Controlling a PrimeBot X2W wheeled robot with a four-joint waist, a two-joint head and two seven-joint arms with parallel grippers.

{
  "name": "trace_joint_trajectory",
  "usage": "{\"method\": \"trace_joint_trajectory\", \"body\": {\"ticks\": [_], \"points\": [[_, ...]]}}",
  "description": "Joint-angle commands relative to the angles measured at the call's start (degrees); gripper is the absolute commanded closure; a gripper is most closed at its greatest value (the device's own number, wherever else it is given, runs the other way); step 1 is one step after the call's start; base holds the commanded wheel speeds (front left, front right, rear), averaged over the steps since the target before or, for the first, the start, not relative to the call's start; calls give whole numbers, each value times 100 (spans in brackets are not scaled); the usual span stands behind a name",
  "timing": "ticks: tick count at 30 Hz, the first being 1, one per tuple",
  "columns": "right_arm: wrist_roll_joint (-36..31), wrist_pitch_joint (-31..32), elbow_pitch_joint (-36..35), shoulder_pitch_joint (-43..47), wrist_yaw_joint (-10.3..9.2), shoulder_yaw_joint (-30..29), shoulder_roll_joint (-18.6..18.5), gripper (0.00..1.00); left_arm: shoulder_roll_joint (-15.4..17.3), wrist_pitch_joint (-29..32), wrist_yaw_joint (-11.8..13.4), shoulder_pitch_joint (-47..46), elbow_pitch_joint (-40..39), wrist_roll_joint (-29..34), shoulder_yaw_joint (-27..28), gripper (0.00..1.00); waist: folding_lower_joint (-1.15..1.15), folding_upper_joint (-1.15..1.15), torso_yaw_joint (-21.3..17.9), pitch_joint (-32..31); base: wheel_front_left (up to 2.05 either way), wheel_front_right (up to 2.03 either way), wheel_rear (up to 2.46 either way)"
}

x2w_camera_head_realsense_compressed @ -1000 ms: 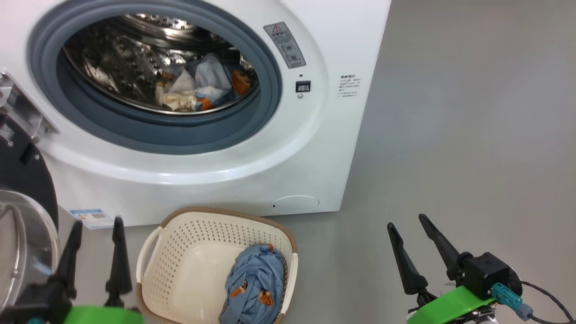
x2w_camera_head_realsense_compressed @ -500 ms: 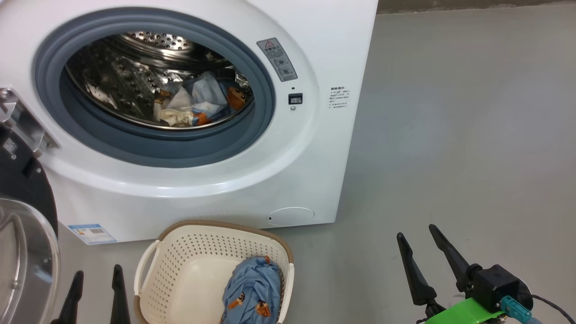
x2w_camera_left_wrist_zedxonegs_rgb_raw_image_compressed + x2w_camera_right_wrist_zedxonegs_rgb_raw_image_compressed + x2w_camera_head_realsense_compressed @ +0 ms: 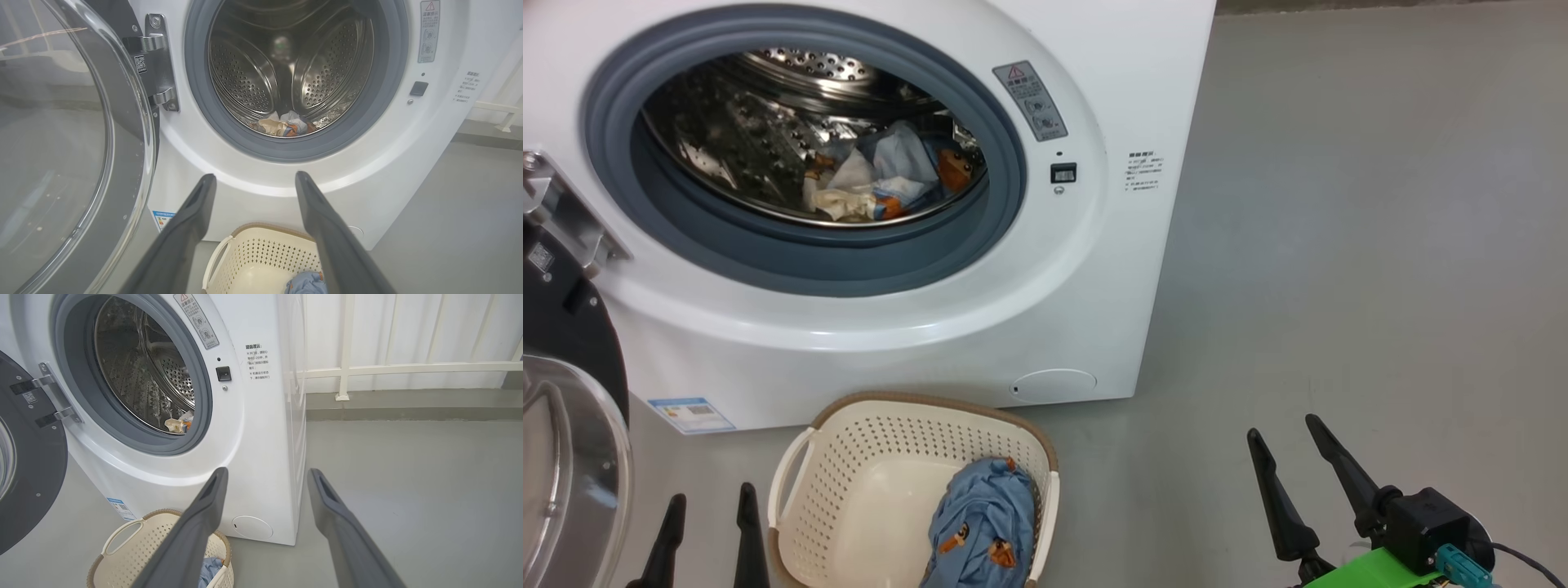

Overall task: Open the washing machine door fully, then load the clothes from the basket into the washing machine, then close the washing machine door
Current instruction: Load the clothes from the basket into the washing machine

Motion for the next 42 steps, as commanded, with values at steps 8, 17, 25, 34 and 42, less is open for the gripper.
{"method": "trace_joint_trajectory", "body": {"ticks": [8,17,25,34,42], "points": [[-33,-69,-133,-138,35,110,6,0,31,-19,-14,-174,-119,-50,148,0,0,0,49,130,0,0,0],[29,-69,-58,-204,35,93,6,0,30,-19,-92,-389,90,-67,-6,0,0,0,57,349,0,0,0],[109,-69,-5,-420,35,190,6,0,30,-19,-354,-1109,564,-20,-159,0,0,0,-39,1084,0,0,0],[178,-69,-72,-798,35,324,6,0,31,-19,-548,-2006,1260,71,-240,0,0,0,-298,1932,0,0,0],[221,-69,-168,-1066,35,390,6,0,234,-19,-620,-2864,2464,59,-525,0,0,0,-564,2705,0,0,0]]}}
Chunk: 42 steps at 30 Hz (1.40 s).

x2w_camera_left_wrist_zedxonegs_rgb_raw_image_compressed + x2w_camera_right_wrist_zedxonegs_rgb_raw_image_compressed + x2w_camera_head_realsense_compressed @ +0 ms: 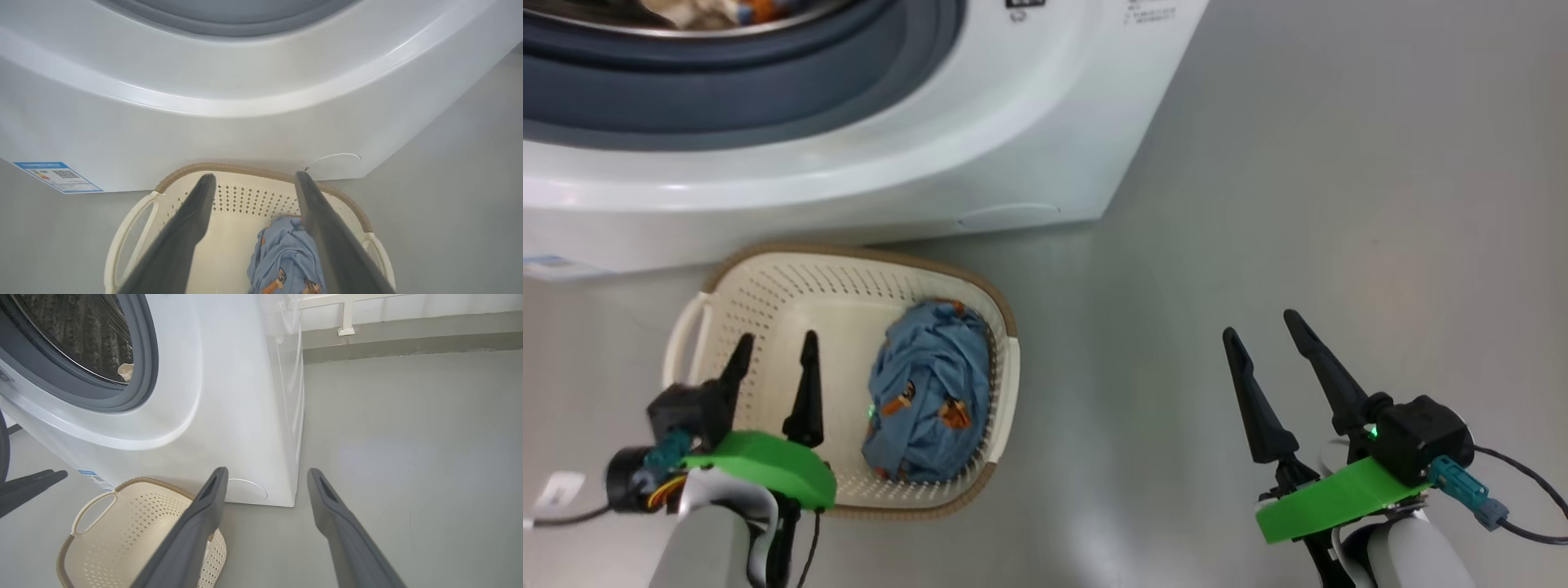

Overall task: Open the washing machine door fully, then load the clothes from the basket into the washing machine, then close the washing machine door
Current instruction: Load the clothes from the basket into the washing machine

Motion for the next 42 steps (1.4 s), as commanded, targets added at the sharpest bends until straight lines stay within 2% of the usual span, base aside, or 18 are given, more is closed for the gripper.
{"method": "trace_joint_trajectory", "body": {"ticks": [1,5,8,10,18,23,27,37,42], "points": [[51,-68,-153,-58,35,181,10,0,217,-19,-9,-178,171,-38,40,0,0,0,-294,597,0,0,0],[40,-68,-219,-167,35,214,10,0,365,-1,-13,-668,990,-440,-510,0,0,0,-406,993,0,0,0],[56,-68,-286,-231,35,245,10,0,573,35,-14,-1052,1486,-750,-931,0,0,0,-487,1272,0,0,0],[89,-68,-341,-294,35,275,10,0,838,43,-14,-1488,1946,-1082,-1454,0,0,0,-595,1574,0,0,0],[210,-68,-437,-352,35,369,10,0,1119,199,-15,-2188,2661,-1537,-2281,0,0,0,-742,2017,0,0,0],[263,-68,-487,-355,35,415,10,0,1272,535,-15,-2569,3223,-1528,-2686,0,0,0,-802,2251,0,0,0],[288,-68,-520,-351,35,426,10,0,1255,762,-15,-2855,3573,-1569,-2854,0,0,0,-840,2418,0,0,0],[373,-68,-548,-324,35,498,10,0,1376,1023,-15,-3316,3993,-1698,-3207,0,0,0,-934,2674,0,0,0],[434,-68,-555,-290,35,536,10,0,1329,1023,-15,-3444,3989,-1885,-3341,0,0,0,-982,2759,0,0,0]]}}
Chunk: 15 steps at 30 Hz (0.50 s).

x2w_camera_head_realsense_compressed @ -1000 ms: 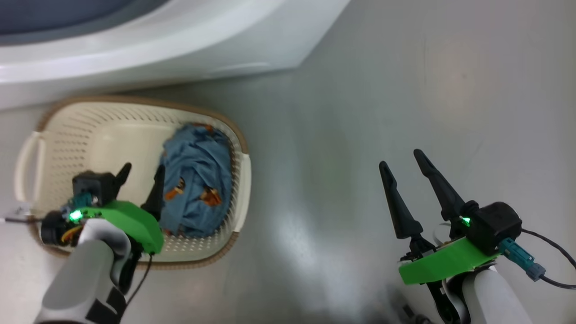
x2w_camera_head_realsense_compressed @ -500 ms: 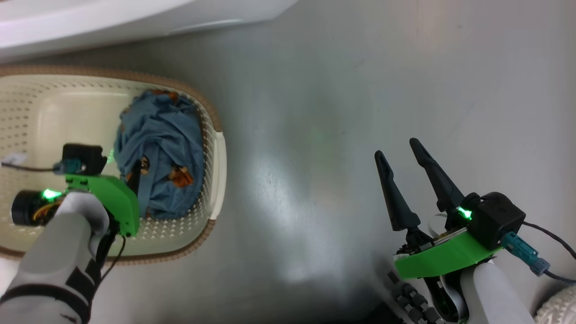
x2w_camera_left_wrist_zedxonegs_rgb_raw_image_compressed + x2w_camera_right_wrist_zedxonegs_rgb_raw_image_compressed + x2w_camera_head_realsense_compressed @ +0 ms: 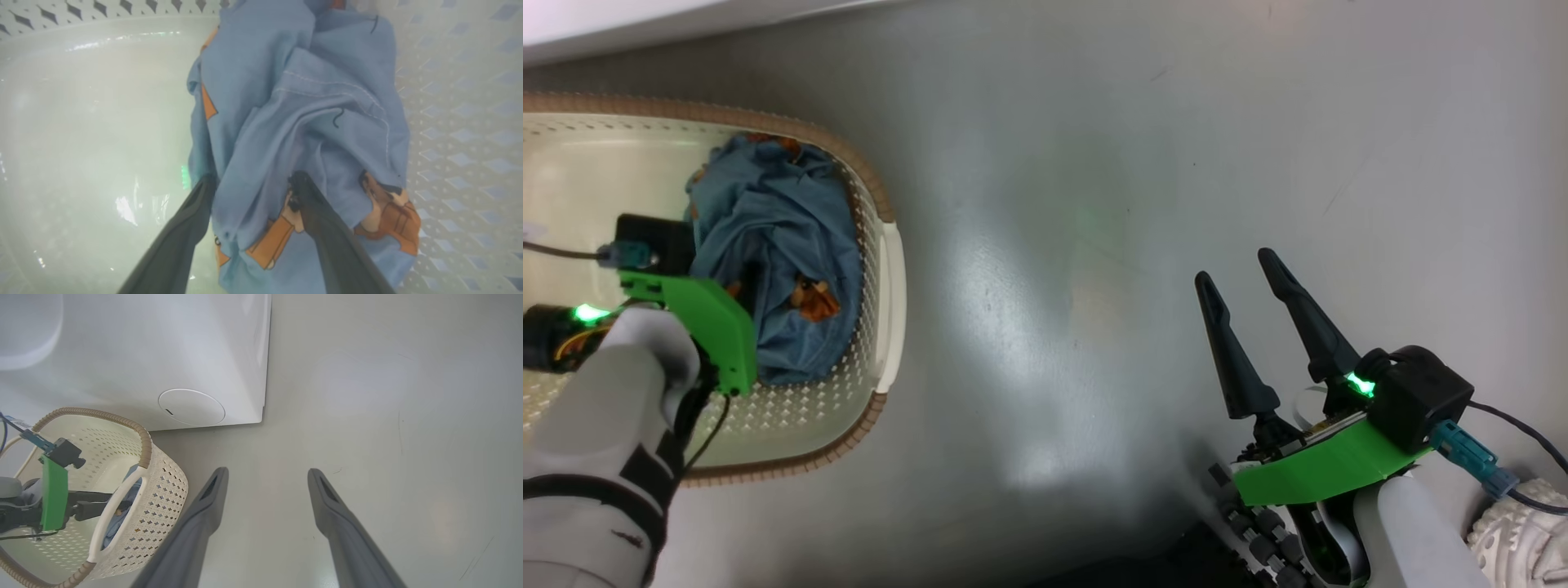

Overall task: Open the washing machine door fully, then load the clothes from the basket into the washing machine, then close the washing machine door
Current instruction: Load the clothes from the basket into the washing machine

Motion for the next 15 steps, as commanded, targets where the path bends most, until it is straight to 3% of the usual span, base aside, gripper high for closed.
{"method": "trace_joint_trajectory", "body": {"ticks": [1,8,9,11,15], "points": [[76,-68,-110,218,35,157,6,0,136,7,-7,58,-60,-68,43,0,0,0,-20,31,0,0,0],[83,-68,-76,206,35,135,6,0,46,202,-7,56,-549,-625,-428,0,0,0,13,49,0,0,0],[82,-68,-66,199,35,127,6,0,54,241,-7,67,-603,-700,-514,22,0,0,24,39,0,0,0],[73,-68,-49,188,35,105,6,0,94,244,-7,71,-695,-813,-678,100,0,0,50,14,0,0,0],[60,-68,-33,141,35,37,6,0,166,287,-8,102,-803,-1154,-887,100,0,0,115,-68,0,0,0]]}}
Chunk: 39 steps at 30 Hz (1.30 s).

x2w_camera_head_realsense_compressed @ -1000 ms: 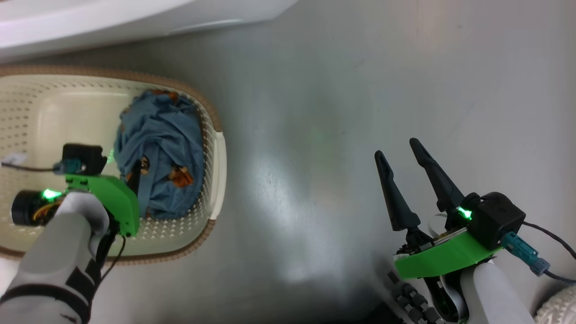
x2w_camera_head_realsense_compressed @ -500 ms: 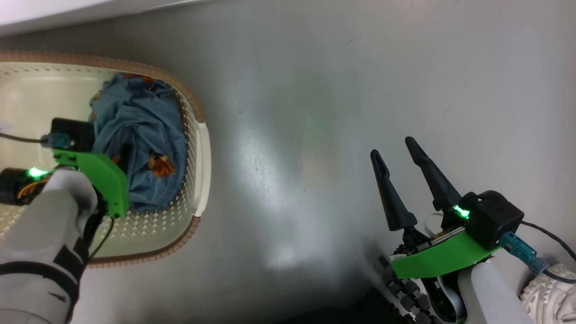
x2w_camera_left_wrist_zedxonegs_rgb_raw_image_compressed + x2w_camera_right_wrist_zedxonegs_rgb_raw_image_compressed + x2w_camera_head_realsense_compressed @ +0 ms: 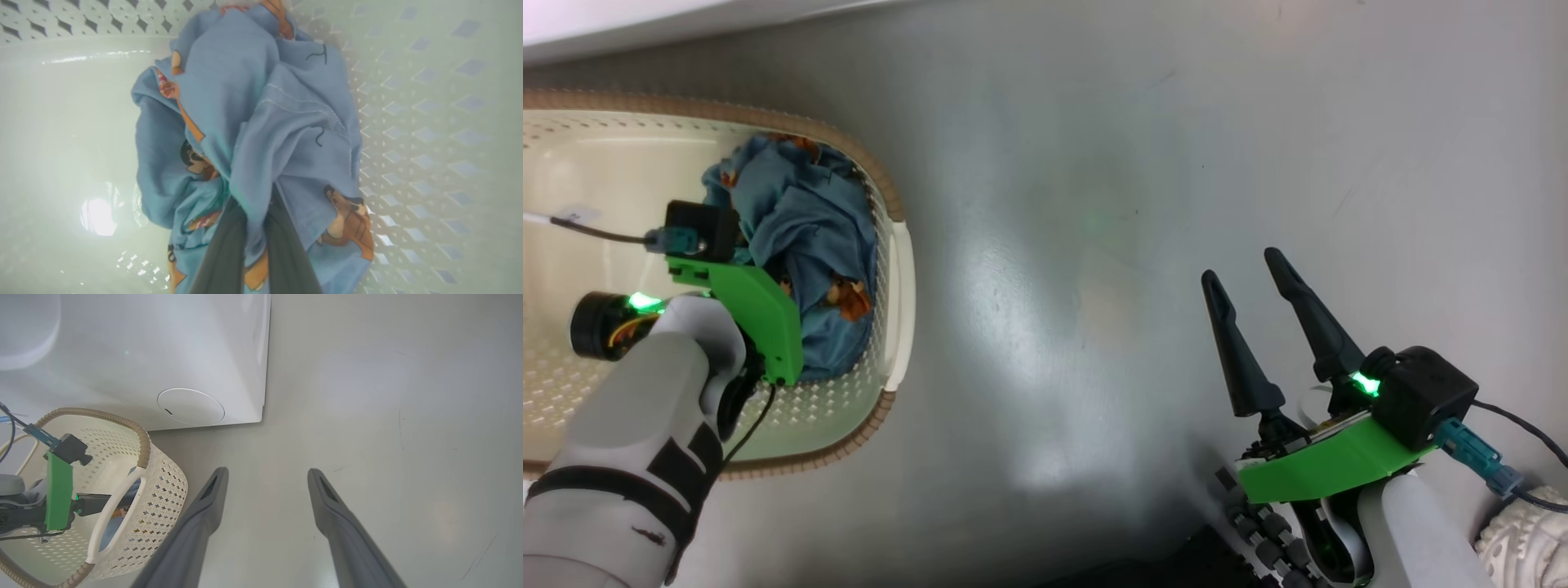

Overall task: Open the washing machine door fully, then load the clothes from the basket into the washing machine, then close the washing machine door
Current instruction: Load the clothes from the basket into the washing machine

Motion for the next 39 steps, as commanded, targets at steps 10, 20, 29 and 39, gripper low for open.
{"method": "trace_joint_trajectory", "body": {"ticks": [10,20,29,39], "points": [[-21,-68,13,-2,35,-53,5,0,469,-637,-8,457,-451,-816,-322,100,0,0,249,-585,0,0,0],[-184,-68,197,-96,35,-205,5,0,448,-1284,-8,1027,-596,-1220,-447,100,0,0,631,-1378,0,0,0],[-414,-68,408,-1,35,-352,5,0,308,-1353,-8,1684,-1185,-893,460,100,0,0,1029,-2325,0,0,0],[-562,-68,652,242,35,-477,5,0,28,-1354,10,2953,-2508,350,2089,100,0,0,1349,-3473,0,0,0]]}}
